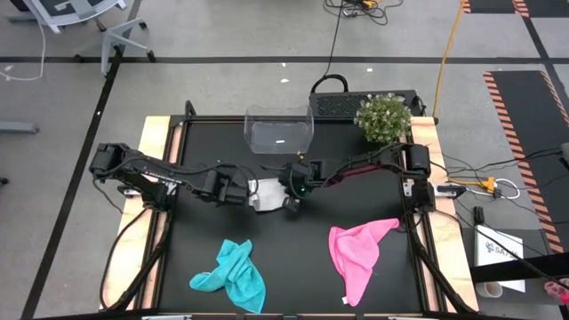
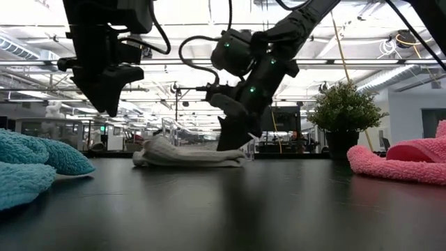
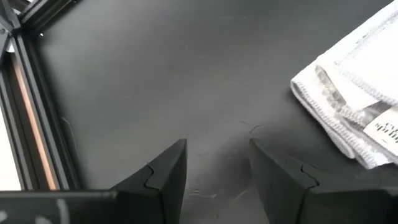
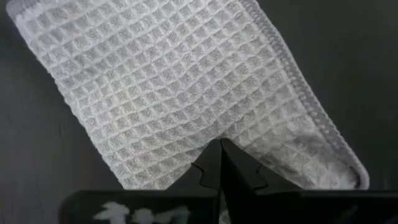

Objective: Fold microfiber towels
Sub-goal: Put the gray microfiber cloth into the transparent bin

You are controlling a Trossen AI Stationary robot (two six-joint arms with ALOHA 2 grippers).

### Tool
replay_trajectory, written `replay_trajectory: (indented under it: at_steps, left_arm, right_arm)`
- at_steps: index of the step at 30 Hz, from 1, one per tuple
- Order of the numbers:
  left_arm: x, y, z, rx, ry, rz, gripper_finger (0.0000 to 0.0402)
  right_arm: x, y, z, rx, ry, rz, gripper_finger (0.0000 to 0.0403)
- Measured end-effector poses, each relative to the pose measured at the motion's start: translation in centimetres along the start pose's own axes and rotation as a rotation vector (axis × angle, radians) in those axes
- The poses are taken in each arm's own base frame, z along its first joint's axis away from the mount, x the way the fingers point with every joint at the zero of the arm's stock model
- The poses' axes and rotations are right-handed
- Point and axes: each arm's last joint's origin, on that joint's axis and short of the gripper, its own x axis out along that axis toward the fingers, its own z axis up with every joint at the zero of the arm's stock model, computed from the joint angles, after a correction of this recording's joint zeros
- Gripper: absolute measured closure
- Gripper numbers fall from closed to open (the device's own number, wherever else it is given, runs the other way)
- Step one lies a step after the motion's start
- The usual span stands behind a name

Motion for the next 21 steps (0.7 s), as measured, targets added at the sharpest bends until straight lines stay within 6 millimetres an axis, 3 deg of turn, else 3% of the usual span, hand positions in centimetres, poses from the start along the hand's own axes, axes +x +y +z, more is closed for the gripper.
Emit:
replay_trajectory:
  at_steps: [8, 15, 21]
  left_arm:
    - [0.0, -0.8, 0.3, -0.037, -0.030, -0.073, 0.0227]
    - [-0.2, -1.7, 0.9, -0.021, -0.078, -0.164, 0.0227]
    - [-0.6, -3.0, 1.7, -0.014, -0.163, -0.285, 0.0227]
  right_arm:
    - [-1.6, 1.1, -1.3, -0.043, 0.117, -0.016, 0.0403]
    - [-5.1, 1.2, -1.5, -0.053, 0.120, -0.045, 0.0403]
    - [-8.3, 1.3, -0.7, -0.020, 0.023, -0.044, 0.0403]
